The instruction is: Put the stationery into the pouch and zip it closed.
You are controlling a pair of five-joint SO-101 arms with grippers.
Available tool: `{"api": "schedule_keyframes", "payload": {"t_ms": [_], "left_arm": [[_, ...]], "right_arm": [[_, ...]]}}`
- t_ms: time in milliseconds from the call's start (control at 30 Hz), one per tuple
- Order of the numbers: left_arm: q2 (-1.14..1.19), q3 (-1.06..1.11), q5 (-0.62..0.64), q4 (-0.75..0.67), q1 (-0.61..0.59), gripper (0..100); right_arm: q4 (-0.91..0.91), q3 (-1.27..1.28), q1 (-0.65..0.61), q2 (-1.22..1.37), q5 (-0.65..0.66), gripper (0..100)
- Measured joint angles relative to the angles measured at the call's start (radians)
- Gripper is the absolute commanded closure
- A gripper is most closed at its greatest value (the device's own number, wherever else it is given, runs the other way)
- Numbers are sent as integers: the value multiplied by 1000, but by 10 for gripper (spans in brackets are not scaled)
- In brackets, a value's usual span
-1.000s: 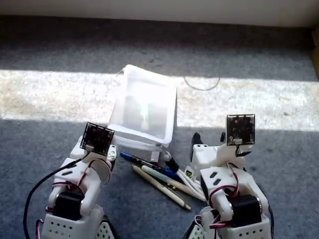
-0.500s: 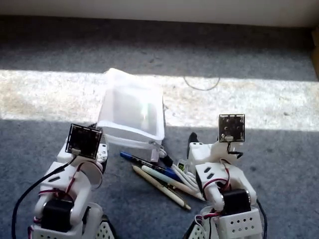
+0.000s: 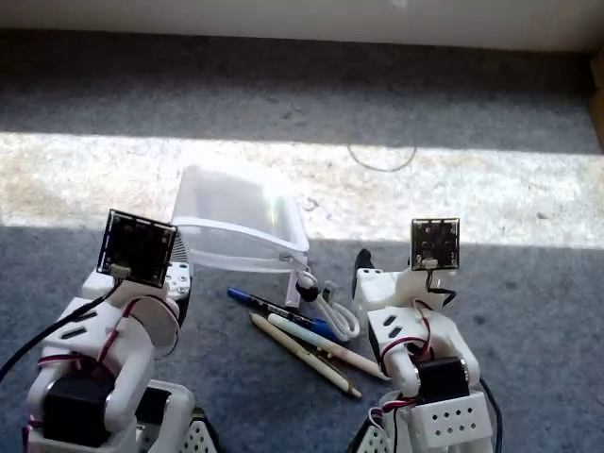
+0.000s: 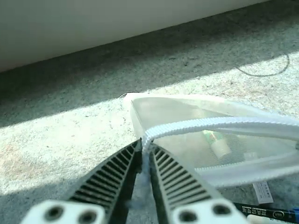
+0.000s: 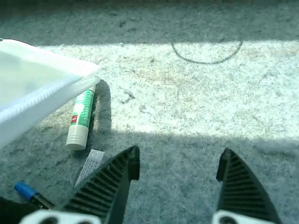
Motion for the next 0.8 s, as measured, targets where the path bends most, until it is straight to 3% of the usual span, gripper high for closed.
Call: {"api": "schedule_keyframes", "payload": {"t_ms": [433,800], "left_arm": [[141,-97,-34,8,-89,993],[132,-281,-34,104,-164,993]], "right_arm": [[0,0,0,0,0,745],[0,0,0,0,0,746]]}}
